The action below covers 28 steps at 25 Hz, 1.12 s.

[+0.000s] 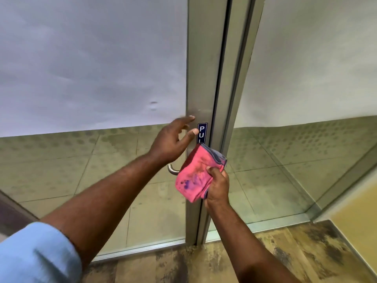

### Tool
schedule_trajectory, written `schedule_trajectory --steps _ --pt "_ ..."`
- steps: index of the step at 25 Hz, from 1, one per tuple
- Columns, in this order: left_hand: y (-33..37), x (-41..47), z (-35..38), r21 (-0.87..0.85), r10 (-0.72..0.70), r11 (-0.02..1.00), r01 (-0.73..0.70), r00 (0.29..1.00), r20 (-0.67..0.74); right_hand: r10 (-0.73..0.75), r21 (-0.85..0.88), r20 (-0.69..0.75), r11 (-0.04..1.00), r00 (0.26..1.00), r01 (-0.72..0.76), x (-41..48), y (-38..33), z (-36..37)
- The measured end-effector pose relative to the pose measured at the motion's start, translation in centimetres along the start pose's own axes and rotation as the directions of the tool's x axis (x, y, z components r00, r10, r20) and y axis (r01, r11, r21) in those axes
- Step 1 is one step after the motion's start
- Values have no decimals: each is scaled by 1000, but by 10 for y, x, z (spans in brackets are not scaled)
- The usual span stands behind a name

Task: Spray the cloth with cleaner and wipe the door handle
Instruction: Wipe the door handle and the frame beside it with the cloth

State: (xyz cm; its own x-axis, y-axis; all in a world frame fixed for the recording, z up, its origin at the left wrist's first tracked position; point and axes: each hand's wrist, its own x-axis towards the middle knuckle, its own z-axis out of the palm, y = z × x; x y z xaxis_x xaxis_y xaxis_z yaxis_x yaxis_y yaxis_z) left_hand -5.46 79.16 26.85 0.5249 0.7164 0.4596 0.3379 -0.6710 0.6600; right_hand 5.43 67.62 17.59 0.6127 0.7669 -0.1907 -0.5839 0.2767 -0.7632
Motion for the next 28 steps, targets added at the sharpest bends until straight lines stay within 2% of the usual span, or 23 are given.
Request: schedule_trajectory --steps 2,4,6,10,14,17,19,20,21,22,24,26,28 --pt "-5 -27 10 -342 -252 897 281 959 130 -18 -7 42 1000 999 18 -1 -11 2" --pt "-13 -45 11 -470 -288 775 422 898 332 -35 -20 87 999 996 37 -2 -21 4" --pt "-14 -57 10 -506 -252 734 452 874 414 -56 -47 133 997 989 63 -3 -31 7" --pt "-5 -61 8 -554 -386 661 507 862 328 -132 -203 260 961 957 188 -7 -44 9" --pt "6 -57 -1 -610 -452 574 546 833 319 -230 -334 529 829 817 449 -8 -45 5" --pt "10 -57 -7 -682 -464 422 597 788 404 -309 -384 628 675 714 630 -8 -42 -2" --pt "11 -57 -9 -672 -445 387 631 766 463 -306 -402 663 624 683 670 -8 -41 -7" --pt "12 -59 -7 -661 -438 405 632 769 466 -309 -402 650 635 695 659 -9 -41 -8" --pt "12 -60 -5 -655 -438 431 621 779 449 -309 -392 600 690 738 608 -11 -41 -9" --pt "13 -60 -2 -658 -450 451 603 791 415 -294 -364 502 781 813 507 -12 -40 -10" --pt "15 -61 2 -694 -492 453 559 806 328 -129 -187 287 964 949 187 -13 -37 -11" --pt "17 -61 8 -741 -508 444 504 823 255 72 -32 251 997 965 -66 -14 -34 -9" --pt "19 -62 17 -731 -505 486 479 837 213 161 -14 255 987 953 -162 -14 -26 -4"
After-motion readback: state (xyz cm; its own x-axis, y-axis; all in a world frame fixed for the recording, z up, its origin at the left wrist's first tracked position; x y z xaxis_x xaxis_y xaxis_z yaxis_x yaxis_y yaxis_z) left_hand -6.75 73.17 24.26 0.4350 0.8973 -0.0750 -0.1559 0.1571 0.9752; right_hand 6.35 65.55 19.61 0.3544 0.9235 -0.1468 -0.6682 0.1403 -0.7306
